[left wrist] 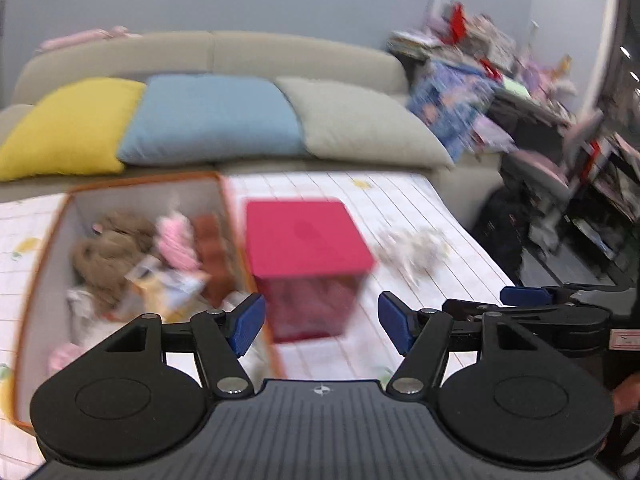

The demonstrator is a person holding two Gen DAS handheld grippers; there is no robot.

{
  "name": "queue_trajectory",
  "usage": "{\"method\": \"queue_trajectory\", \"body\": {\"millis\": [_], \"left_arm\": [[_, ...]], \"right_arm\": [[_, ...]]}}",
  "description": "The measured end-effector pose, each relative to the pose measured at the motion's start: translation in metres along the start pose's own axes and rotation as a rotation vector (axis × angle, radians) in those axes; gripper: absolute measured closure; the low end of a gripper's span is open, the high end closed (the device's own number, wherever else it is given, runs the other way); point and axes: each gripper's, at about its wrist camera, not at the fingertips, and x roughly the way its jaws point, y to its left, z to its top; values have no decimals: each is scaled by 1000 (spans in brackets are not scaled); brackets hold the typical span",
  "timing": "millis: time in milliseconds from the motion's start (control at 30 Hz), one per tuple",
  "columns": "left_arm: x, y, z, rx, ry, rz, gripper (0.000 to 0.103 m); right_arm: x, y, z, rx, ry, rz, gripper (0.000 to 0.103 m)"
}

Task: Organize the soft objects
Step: 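Withdraw both tools from the box toward the clear plastic bag on the bed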

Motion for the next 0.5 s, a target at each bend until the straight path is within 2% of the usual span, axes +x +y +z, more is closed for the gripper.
{"method": "queue_trajectory", "body": {"millis": [200,500], "left_arm": [[29,-28,2,70,53,-69,27],[73,-62,22,185,65,-84,28]], "right_arm": [[12,-30,-12,5,46,-99,26],[38,-52,1,-37,-30,-137,26]]}}
